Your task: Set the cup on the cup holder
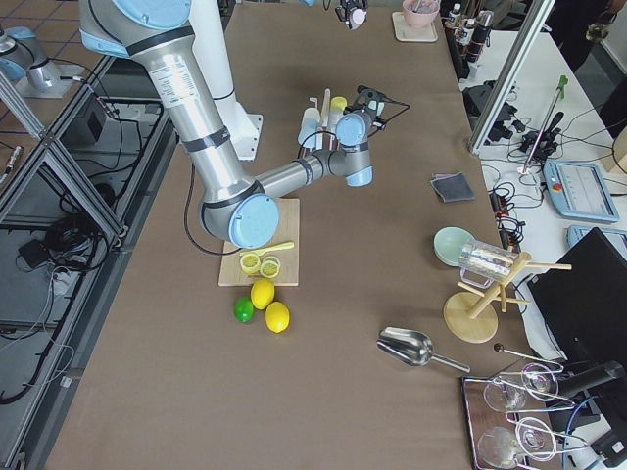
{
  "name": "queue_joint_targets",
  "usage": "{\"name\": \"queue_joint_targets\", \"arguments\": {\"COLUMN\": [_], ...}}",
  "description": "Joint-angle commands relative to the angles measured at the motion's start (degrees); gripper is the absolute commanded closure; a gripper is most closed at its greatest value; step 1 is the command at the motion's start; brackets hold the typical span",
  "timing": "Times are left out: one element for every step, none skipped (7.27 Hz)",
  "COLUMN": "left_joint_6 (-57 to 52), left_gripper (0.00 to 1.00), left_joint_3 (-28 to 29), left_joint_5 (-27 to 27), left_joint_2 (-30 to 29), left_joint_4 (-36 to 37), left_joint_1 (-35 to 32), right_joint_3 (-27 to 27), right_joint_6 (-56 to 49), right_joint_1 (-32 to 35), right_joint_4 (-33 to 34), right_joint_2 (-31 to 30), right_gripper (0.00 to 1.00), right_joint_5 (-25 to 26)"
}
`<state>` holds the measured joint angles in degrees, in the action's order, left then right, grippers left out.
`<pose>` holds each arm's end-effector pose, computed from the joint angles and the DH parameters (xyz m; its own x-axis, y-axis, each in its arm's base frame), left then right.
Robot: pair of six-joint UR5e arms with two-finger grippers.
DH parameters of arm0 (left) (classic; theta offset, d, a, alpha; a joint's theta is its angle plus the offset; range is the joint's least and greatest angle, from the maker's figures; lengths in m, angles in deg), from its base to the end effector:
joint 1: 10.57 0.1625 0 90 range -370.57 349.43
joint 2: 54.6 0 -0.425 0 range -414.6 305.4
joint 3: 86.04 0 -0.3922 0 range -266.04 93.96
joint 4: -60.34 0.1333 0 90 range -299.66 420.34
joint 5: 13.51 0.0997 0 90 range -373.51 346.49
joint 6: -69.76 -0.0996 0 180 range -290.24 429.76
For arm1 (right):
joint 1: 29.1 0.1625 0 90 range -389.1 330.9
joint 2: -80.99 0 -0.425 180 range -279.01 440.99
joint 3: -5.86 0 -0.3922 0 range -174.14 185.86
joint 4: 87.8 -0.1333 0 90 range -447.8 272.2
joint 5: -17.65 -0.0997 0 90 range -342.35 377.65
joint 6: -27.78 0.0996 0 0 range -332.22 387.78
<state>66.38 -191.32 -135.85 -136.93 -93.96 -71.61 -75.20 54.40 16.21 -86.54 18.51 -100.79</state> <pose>0.1445 -0.4263 0.4631 0.4833 0.8685 -0.1098 -0.1792 0.2209 0.9587 -0.3764 -0.5026 0.2932 0.1792 -0.9366 0.3010 -0.3240 0.2327 0.9170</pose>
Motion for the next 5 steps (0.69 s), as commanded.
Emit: {"name": "queue_joint_targets", "arguments": {"left_joint_6": [14.20, 18.11, 18.67, 18.67, 18.67], "left_gripper": [0.49, 0.49, 0.49, 0.49, 0.49], "left_joint_3": [0.43, 0.34, 0.08, 0.16, -0.01], "left_joint_5": [-1.41, -1.41, -0.97, -0.88, -0.79], "left_joint_2": [-1.24, -3.52, -4.67, -6.94, -9.75], "left_joint_4": [-16.91, -22.82, -28.02, -32.51, -35.42], "left_joint_1": [8.44, 11.71, 15.57, 18.30, 20.51], "right_joint_3": [0.28, 0.02, -0.33, -0.50, -0.42], "right_joint_6": [-7.68, -7.72, -7.63, -7.37, -7.37], "right_joint_1": [-1.62, -3.55, -4.09, -5.14, -7.06], "right_joint_4": [-0.91, -1.08, -1.87, -3.27, -5.46], "right_joint_2": [0.26, 0.87, 0.78, 0.61, -0.17], "right_gripper": [0.65, 0.65, 0.65, 0.65, 0.65], "right_joint_5": [1.19, 3.72, 4.10, 5.75, 8.47]}}
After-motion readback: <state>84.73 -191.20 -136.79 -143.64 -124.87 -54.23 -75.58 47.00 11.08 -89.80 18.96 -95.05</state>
